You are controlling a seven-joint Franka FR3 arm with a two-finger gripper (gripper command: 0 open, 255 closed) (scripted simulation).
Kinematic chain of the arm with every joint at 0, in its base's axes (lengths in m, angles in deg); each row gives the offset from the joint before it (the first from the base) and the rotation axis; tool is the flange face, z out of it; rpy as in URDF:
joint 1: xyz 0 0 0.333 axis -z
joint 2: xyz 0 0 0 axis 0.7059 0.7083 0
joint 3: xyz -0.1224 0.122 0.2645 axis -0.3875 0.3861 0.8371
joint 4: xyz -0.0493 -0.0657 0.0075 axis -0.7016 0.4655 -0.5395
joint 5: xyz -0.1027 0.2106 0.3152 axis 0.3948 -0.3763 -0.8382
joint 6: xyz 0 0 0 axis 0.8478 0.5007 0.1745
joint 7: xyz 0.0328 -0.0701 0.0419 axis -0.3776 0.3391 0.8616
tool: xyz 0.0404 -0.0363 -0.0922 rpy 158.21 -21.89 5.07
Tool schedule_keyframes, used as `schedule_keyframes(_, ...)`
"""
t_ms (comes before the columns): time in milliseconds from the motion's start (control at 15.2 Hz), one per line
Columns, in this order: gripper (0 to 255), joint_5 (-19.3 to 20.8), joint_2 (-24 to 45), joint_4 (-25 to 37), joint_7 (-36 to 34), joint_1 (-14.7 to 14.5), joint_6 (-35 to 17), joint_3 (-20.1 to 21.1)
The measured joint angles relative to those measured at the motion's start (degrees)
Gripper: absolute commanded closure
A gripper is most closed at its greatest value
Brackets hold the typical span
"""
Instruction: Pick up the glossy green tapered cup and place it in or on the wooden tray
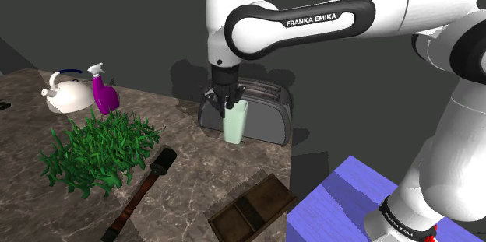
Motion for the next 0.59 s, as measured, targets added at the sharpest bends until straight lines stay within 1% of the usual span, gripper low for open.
schedule_keyframes(132, 255, -0.88, -2.25, -1.76, -1.04, -0.52, 0.32, 0.65)
schedule_keyframes(396, 255, -3.56, -8.69, -7.66, -3.07, -1.6, 0.23, 2.08)
schedule_keyframes(594, 255, -5.42, -12.73, -9.98, -5.29, -2.92, 1.53, 3.4)
